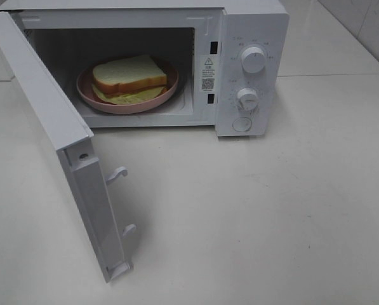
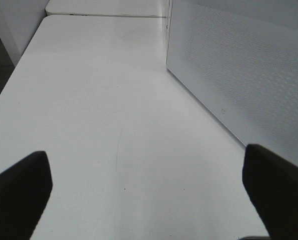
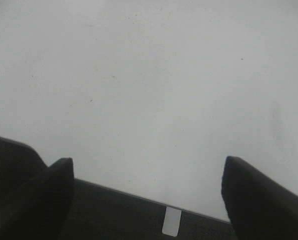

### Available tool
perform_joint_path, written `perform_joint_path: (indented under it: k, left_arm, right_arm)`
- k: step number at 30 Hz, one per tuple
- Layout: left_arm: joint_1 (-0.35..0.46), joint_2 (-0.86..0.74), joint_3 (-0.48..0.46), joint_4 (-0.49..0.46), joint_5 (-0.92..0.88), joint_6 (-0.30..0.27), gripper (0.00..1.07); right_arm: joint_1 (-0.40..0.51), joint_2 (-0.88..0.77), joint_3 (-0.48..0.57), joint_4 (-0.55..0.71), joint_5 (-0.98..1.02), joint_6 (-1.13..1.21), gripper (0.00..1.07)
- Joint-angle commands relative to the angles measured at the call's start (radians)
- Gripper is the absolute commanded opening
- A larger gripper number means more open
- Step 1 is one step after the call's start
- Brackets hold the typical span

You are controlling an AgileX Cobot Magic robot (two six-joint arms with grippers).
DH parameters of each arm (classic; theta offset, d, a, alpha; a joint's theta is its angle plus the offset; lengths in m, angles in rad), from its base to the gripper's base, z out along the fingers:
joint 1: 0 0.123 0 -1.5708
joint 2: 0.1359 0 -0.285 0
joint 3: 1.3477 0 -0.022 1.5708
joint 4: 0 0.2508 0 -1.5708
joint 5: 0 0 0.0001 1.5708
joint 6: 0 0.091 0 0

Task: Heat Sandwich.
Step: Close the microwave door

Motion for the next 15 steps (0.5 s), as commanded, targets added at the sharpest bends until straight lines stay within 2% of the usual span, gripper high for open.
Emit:
perform_joint_path:
  k: [1,2,7,15]
  left_arm:
    - [-0.004,-0.008,0.003,-0.009,-0.004,-0.003,0.96]
    - [-0.004,-0.008,0.003,-0.009,-0.004,-0.003,0.96]
    - [-0.004,-0.008,0.003,-0.009,-0.004,-0.003,0.96]
    - [-0.004,-0.006,0.003,-0.009,-0.004,-0.003,0.96]
  right_arm:
    - [-0.050,-0.044,0.002,-0.001,-0.008,0.016,0.76]
    - [-0.050,-0.044,0.002,-0.001,-0.008,0.016,0.76]
    - [-0.161,-0.122,0.005,0.025,-0.064,0.072,0.76]
    - [-0.225,-0.135,0.011,0.030,-0.105,0.076,0.76]
